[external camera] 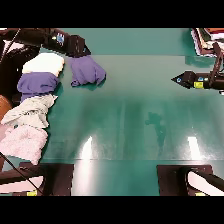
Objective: Fold the shirts.
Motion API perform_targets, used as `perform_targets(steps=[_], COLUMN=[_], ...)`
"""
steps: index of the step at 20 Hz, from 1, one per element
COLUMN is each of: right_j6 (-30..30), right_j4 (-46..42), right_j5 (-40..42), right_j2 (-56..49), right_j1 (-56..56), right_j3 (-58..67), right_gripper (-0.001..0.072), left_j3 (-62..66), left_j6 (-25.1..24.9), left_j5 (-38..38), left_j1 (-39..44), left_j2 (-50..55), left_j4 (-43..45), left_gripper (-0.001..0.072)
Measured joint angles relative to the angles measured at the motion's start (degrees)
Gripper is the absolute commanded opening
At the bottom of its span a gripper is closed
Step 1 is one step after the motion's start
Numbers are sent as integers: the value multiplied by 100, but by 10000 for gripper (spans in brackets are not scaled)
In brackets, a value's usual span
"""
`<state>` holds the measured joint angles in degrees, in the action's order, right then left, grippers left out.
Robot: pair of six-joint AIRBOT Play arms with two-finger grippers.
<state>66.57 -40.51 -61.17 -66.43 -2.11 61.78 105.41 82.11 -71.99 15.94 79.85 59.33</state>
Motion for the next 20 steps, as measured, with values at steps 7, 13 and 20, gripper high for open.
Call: perform_targets(steps=[7, 13, 20], right_j6=[2, 2, -2], right_j4=[33, 48, 44], right_j5=[9, -149, 70], right_j2=[0, 275, 798], right_j1=[0, 0, 0], right_j3=[0, 0, 0], right_gripper=[15, 14, 15], left_j3=[0, -4, -7], left_j6=[-116, 531, 800], left_j5=[361, 876, 1172], left_j1=[4, -468, -1290], left_j2=[162, 1320, 2957], left_j4=[319, 1670, 350], left_gripper=[630, 630, 627])
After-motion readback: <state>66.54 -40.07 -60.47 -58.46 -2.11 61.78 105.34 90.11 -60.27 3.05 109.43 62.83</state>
